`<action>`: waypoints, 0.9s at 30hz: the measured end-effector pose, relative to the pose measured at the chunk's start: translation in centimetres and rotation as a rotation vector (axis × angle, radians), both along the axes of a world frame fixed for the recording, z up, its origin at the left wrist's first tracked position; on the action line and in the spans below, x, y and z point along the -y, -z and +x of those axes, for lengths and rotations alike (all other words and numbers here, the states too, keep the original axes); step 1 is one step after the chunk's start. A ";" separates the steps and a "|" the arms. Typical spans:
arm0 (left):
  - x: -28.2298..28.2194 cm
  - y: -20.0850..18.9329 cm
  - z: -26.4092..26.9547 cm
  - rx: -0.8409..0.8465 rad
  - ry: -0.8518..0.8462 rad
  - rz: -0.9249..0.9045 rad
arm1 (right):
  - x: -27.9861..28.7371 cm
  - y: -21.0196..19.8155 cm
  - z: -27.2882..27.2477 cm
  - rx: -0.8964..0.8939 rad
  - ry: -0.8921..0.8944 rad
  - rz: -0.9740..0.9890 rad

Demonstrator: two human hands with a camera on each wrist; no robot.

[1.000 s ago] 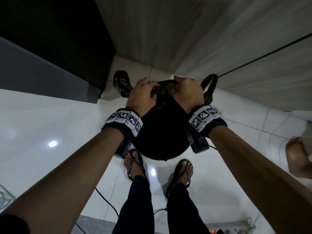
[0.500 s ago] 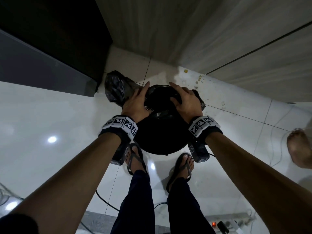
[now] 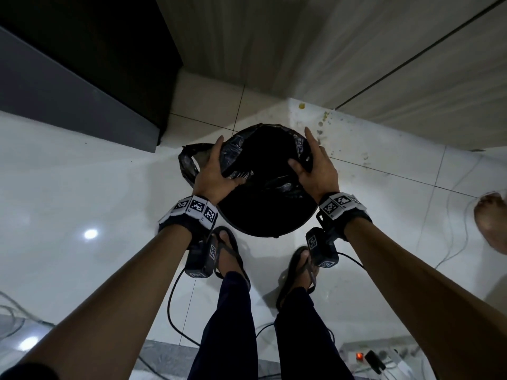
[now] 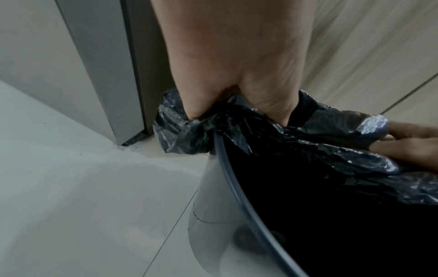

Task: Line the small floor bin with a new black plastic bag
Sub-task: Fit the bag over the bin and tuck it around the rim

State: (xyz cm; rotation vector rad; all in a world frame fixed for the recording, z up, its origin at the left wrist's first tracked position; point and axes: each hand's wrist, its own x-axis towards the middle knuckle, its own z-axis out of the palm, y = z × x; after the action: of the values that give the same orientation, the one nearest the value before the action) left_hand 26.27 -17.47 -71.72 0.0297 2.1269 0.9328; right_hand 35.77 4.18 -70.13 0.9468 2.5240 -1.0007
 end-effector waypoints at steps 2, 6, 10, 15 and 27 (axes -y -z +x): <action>0.3 0.2 0.9 0.012 -0.080 0.026 | -0.1 -0.1 0.5 0.000 0.026 -0.022; 0.8 0.1 2.5 0.022 -0.171 0.041 | -0.4 -0.4 1.6 -0.015 0.085 -0.105; 0.9 -0.7 3.8 0.043 -0.192 0.055 | -0.8 -1.7 3.2 0.008 0.031 -0.150; 1.6 -1.6 5.8 0.060 -0.179 0.077 | -1.8 -3.3 4.6 0.109 -0.008 -0.245; 3.8 -0.3 12.3 -0.013 -0.330 0.188 | 0.6 -1.0 11.3 0.020 0.056 -0.346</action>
State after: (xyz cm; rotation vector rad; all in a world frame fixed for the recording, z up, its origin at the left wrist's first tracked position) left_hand 38.58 -21.24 -71.44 -0.2268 2.0857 1.3259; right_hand 47.04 3.61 -69.17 0.9186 2.2160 -1.3802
